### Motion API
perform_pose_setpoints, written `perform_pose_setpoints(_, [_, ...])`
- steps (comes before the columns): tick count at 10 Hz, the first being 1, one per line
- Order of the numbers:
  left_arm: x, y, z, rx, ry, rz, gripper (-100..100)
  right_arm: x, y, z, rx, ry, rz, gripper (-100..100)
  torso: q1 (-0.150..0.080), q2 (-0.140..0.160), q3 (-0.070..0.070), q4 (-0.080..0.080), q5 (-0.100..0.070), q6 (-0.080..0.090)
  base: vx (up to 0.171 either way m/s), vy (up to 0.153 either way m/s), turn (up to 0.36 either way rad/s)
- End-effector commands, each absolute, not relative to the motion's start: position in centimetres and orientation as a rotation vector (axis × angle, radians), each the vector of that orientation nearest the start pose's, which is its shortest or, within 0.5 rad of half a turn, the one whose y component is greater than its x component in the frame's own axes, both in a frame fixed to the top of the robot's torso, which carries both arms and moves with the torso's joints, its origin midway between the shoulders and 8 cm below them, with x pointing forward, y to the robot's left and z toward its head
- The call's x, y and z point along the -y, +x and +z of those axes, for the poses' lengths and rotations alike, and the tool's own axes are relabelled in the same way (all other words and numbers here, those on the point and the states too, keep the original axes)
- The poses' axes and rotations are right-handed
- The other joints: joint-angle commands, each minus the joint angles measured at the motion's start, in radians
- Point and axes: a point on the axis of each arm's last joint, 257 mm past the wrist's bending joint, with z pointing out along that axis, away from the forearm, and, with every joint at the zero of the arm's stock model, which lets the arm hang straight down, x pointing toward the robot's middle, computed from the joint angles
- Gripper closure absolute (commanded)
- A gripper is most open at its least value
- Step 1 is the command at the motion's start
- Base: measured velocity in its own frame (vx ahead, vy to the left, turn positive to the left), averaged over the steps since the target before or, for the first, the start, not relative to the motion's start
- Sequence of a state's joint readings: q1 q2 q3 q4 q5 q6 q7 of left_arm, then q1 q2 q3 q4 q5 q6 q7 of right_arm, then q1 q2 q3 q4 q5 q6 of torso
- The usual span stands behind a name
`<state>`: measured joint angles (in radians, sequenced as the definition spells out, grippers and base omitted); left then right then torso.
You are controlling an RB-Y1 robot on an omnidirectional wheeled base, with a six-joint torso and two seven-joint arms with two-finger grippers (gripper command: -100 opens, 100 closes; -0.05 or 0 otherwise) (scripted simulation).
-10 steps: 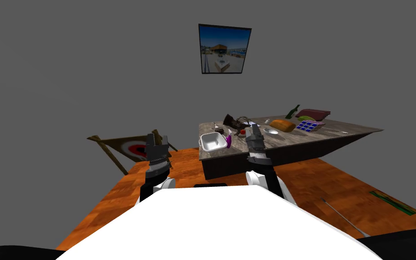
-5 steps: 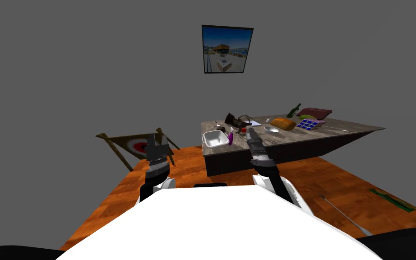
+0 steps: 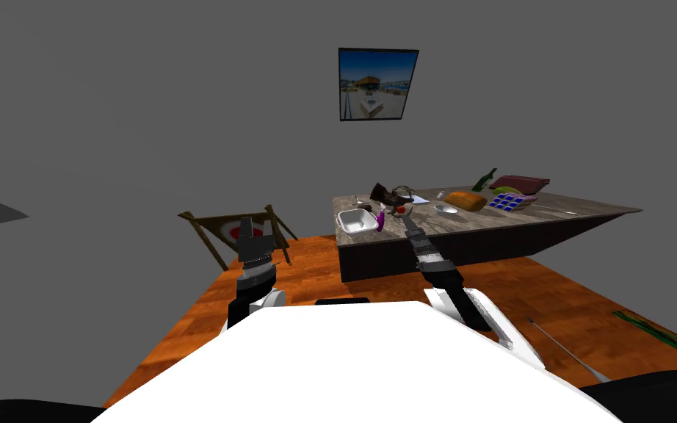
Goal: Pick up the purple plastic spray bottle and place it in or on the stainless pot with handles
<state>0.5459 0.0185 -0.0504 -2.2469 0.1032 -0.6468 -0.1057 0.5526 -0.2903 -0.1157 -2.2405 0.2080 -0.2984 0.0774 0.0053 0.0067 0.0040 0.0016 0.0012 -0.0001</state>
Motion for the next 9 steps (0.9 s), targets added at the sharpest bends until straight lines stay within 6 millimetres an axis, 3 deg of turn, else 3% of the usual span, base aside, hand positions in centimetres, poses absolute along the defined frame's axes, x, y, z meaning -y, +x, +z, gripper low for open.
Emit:
perform_pose_setpoints(1, [-27.9, 32.2, 2.1, -0.534, -0.628, -1.31, 0, 31.7, 37.4, -6.6, -1.191, 0.452, 0.79, -100, 0.0, 0.0, 0.0, 0.0, 0.0, 0.0, -0.102, 0.077, 0.071])
perform_pose_setpoints(4, [-27.9, 32.2, 2.1, -0.534, -0.628, -1.31, 0, 34.5, 38.0, -9.4, -1.313, 0.435, 0.671, -100, -0.002, -0.001, -0.001, 0.0, 0.0, 0.0, -0.081, 0.061, 0.102])
perform_pose_setpoints(5, [-27.9, 32.2, 2.1, -0.534, -0.628, -1.31, 0, 34.5, 38.0, -9.4, -1.32, 0.425, 0.669, -100, -0.002, -0.001, -0.001, 0.0, 0.0, 0.0, -0.053, 0.043, 0.032])
perform_pose_setpoints(9, [-27.9, 32.2, 2.1, -0.534, -0.628, -1.309, 0, 37.7, 38.6, -11.8, -1.437, 0.404, 0.539, -100, -0.004, -0.005, -0.003, -0.001, -0.001, 0.0, -0.031, 0.036, 0.083])
